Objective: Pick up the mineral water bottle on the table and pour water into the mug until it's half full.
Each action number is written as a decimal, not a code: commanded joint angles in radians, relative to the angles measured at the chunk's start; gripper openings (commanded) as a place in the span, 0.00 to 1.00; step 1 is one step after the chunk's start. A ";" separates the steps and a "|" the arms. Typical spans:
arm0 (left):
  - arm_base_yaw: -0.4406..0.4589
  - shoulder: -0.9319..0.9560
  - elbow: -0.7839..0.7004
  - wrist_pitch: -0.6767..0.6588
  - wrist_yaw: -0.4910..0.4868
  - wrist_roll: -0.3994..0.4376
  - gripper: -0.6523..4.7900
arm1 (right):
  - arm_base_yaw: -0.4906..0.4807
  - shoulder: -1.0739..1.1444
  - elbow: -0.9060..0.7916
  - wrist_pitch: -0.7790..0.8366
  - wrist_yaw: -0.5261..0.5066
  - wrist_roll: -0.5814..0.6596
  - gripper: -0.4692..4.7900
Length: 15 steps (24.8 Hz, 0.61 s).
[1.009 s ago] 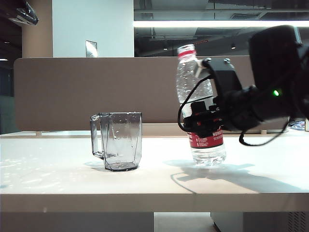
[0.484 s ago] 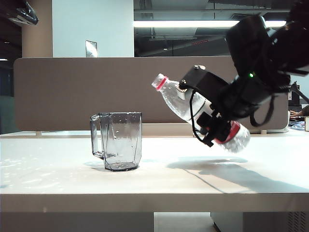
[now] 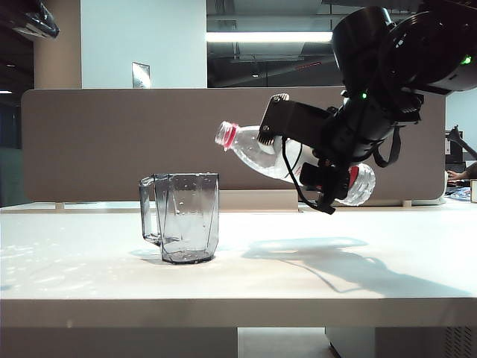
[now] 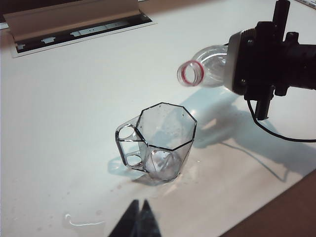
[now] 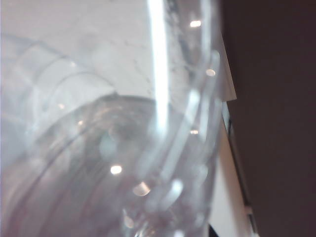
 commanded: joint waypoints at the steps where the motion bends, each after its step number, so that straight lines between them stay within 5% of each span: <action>1: 0.000 -0.001 0.004 0.010 0.005 0.001 0.12 | 0.006 -0.014 0.010 0.044 0.005 -0.064 0.52; 15: 0.000 -0.001 0.004 0.010 0.004 0.001 0.12 | 0.034 -0.014 0.011 0.072 0.016 -0.300 0.52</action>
